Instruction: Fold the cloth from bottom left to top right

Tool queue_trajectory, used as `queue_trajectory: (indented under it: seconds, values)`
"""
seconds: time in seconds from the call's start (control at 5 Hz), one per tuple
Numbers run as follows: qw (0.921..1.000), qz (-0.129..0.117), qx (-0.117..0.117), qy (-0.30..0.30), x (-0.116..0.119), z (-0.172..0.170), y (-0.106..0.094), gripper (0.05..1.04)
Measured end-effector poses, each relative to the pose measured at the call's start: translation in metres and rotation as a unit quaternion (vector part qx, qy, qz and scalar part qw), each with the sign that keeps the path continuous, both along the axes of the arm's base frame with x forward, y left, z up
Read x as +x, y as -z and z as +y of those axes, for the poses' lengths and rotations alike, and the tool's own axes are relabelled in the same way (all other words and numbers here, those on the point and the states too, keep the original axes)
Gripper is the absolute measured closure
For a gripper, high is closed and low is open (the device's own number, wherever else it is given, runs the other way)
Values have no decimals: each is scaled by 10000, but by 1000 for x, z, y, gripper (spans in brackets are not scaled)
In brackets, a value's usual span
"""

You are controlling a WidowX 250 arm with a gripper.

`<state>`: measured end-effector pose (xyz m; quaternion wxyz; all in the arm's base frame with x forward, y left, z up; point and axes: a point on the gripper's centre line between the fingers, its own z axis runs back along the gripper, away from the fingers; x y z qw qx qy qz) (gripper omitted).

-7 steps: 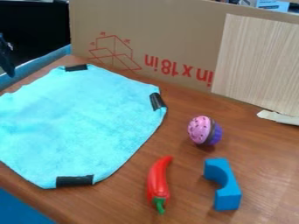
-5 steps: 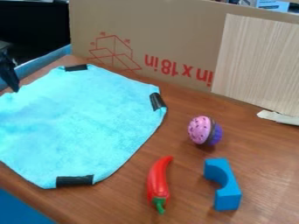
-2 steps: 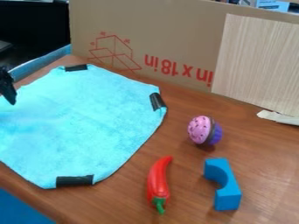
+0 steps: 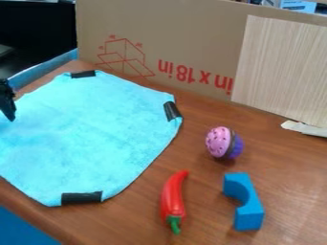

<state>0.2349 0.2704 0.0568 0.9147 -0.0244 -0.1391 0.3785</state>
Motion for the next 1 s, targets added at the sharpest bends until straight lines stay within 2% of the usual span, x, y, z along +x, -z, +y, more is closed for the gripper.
queue_trajectory:
  seconds: [0.4,0.6,0.8,1.0]
  values:
    - [9998,77,114,150,-3,1,11,116]
    - [9996,138,74,237,-5,1,17,392]
    - [9993,173,-85,312,-9,1,15,698]
    - [9983,242,-321,418,-9,2,11,917]
